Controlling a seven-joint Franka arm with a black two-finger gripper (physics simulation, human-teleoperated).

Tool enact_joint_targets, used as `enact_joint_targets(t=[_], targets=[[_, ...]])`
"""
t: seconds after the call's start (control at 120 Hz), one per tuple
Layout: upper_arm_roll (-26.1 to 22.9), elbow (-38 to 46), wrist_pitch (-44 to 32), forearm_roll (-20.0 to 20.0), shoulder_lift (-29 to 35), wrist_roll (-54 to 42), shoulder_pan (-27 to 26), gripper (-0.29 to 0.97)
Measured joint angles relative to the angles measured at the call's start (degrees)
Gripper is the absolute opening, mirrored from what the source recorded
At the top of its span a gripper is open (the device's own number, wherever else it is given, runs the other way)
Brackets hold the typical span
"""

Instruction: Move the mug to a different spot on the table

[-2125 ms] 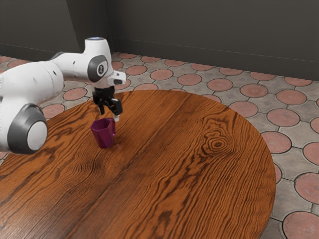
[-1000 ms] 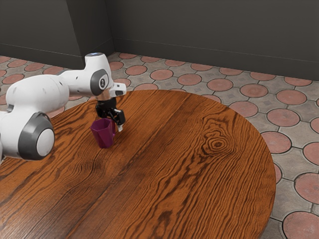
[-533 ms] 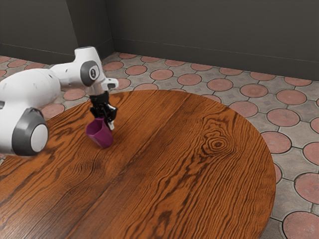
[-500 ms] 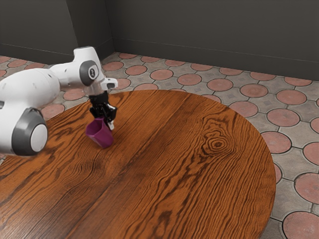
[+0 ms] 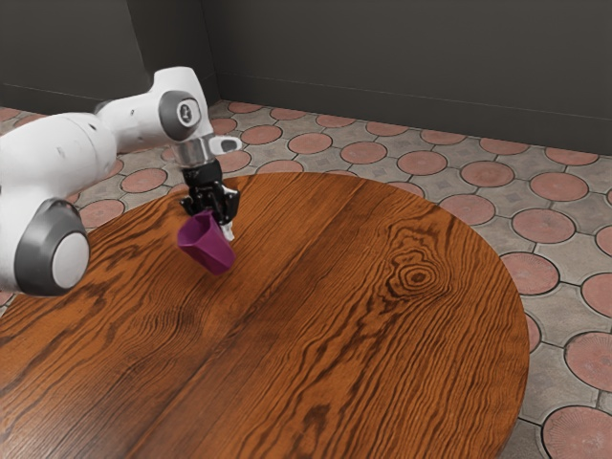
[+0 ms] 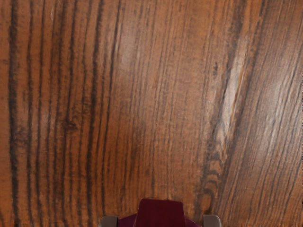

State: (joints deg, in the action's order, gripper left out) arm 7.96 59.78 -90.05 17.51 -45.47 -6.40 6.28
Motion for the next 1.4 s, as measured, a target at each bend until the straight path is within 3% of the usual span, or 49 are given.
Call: enact_joint_targets(t=[0.367, 0.558, 0.867, 1.4], targets=[[1.06, -5.44, 2.24, -4.07, -1.55, 15.80, -4.76, 0.05], [4.51, -7.39, 2.48, 4.31, -5.73, 23.56, -5.04, 0.05], [6.82, -9.89, 2.39, 13.52, -11.54, 33.43, -5.23, 0.06], [8.63, -9.76, 2.28, 17.43, -14.13, 44.01, -4.81, 0.06]])
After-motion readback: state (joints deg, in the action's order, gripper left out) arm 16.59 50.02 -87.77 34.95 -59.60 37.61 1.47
